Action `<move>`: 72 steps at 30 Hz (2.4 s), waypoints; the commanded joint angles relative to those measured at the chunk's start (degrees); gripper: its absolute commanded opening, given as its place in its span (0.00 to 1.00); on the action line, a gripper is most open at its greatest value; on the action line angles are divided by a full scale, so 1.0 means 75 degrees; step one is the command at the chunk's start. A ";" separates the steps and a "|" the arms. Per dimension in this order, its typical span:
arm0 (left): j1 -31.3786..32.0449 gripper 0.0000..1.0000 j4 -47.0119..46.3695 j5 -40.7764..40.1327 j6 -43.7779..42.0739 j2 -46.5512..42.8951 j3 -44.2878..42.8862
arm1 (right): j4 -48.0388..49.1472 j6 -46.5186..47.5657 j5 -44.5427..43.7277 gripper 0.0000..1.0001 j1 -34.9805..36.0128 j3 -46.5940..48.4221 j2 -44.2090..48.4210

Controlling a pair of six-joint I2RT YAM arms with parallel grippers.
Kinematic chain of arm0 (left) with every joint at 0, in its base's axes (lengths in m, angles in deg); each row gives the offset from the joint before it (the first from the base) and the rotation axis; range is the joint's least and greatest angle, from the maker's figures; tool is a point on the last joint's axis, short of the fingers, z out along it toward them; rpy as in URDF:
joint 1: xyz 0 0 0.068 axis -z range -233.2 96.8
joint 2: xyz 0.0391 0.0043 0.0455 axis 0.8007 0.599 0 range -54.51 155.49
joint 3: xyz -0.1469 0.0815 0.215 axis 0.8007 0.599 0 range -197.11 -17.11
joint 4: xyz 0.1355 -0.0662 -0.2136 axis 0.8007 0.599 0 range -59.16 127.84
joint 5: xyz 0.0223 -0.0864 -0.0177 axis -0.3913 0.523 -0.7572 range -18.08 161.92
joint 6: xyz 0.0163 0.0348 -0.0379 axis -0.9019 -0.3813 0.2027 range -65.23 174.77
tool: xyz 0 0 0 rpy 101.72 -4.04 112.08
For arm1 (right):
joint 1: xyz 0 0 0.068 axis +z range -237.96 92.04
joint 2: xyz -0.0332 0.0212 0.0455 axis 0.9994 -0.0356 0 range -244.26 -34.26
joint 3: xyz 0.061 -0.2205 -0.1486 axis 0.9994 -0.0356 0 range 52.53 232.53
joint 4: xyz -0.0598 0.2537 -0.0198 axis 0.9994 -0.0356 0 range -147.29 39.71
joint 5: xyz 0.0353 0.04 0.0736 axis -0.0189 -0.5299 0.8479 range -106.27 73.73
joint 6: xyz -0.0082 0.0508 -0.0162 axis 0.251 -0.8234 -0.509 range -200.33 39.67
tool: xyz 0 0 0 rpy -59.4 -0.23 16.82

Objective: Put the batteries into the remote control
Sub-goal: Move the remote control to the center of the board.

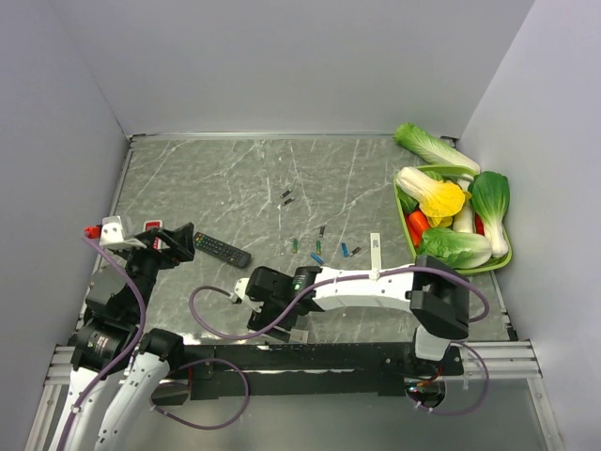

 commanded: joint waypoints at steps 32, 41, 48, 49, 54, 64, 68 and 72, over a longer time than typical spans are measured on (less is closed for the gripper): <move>-0.0192 0.99 -0.0302 0.0033 -0.0119 0.0244 0.0014 | 0.0208 0.1862 -0.0688 0.19 -0.0647 0.1273 -0.1181; -0.0215 0.99 -0.0337 0.0092 -0.0143 0.0373 0.0015 | 0.0198 0.2741 0.0262 0.22 -0.1680 0.2082 -0.1860; -0.0238 0.99 -0.0372 0.0162 -0.0154 0.0490 -0.0009 | -0.0002 0.2883 0.0474 0.26 -0.1786 0.2071 -0.2177; -0.0238 0.99 -0.0383 0.0174 -0.0166 0.0490 -0.0009 | 0.0021 0.2859 0.0450 0.29 -0.1786 0.2036 -0.2177; -0.0250 0.99 -0.0419 0.0232 -0.0166 0.0584 -0.0009 | -0.0294 0.2684 0.0298 0.59 -0.1821 0.2374 -0.1991; -0.0309 0.99 -0.0407 0.0244 -0.0189 0.0619 -0.0032 | -0.0459 0.1630 0.0462 0.91 -0.2465 0.2668 -0.0303; -0.0309 0.99 -0.0430 0.0256 -0.0178 0.0631 -0.0044 | -0.0283 0.0379 -0.0016 0.99 -0.3121 0.2493 0.0002; -0.0321 0.99 -0.0419 0.0244 -0.0190 0.0631 -0.0044 | -0.0834 -0.0655 -0.0113 1.00 -0.4034 0.2633 -0.0418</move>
